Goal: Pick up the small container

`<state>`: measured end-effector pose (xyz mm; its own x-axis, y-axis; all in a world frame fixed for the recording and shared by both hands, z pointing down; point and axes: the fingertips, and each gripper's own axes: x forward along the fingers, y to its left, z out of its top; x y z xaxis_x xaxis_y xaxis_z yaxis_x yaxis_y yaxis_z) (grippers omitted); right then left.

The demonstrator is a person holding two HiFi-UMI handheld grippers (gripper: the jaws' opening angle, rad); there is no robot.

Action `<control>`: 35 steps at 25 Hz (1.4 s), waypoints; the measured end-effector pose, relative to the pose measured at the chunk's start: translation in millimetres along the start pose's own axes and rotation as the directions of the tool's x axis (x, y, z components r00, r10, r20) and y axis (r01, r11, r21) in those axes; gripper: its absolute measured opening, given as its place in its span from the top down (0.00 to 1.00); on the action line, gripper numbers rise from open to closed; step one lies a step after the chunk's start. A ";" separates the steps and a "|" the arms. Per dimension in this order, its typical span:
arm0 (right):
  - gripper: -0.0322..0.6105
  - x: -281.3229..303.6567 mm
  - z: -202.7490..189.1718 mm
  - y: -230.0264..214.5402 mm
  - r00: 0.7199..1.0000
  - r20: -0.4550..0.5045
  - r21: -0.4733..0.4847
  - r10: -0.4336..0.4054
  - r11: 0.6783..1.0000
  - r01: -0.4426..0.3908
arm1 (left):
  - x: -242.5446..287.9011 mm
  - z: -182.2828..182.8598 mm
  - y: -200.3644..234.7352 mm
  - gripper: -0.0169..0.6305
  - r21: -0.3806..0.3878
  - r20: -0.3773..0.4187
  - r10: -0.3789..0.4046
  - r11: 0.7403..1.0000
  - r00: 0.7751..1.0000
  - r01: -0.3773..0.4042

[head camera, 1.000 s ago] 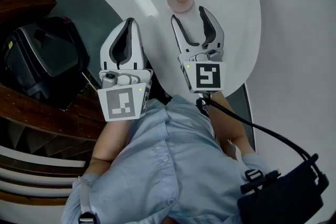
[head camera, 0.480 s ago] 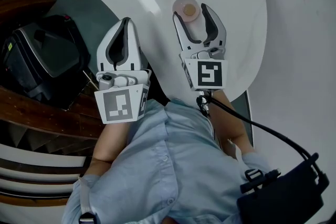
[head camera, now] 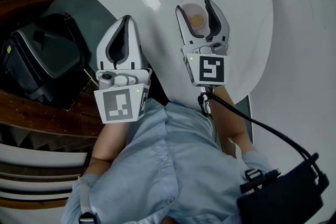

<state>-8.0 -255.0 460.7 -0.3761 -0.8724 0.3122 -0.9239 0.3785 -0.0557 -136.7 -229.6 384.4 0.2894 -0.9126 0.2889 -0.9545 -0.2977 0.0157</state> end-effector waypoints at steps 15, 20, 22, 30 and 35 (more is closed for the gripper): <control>0.70 7.5 14.5 5.5 0.996 0.083 -0.058 -0.044 0.997 0.049 | -2.1 -5.9 0.6 0.98 -0.009 -0.008 -0.014 1.000 1.000 0.013; 0.75 6.5 14.4 11.6 0.995 0.077 -0.119 -0.057 0.991 0.066 | -7.2 -6.4 1.7 0.98 -0.010 -0.005 -0.014 1.000 1.000 0.014; 0.78 6.1 15.7 11.5 0.995 0.077 -0.142 -0.063 0.987 0.074 | -6.7 -4.9 1.3 0.98 -0.009 -0.005 -0.013 1.000 1.000 0.013; 0.83 2.1 19.0 10.9 0.992 0.097 -0.142 -0.084 0.985 0.097 | -10.1 -3.4 0.4 0.98 -0.008 0.000 -0.012 1.000 1.000 0.012; 0.83 2.5 19.4 10.8 0.991 0.106 -0.127 -0.076 0.988 0.089 | -9.8 -0.9 0.9 0.98 -0.007 0.008 -0.012 1.000 1.000 0.012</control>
<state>-20.3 -259.1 442.5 -0.3105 -0.9264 0.2130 -0.9373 0.3357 0.0937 -140.4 -220.7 382.5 0.3009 -0.9113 0.2811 -0.9516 -0.3064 0.0256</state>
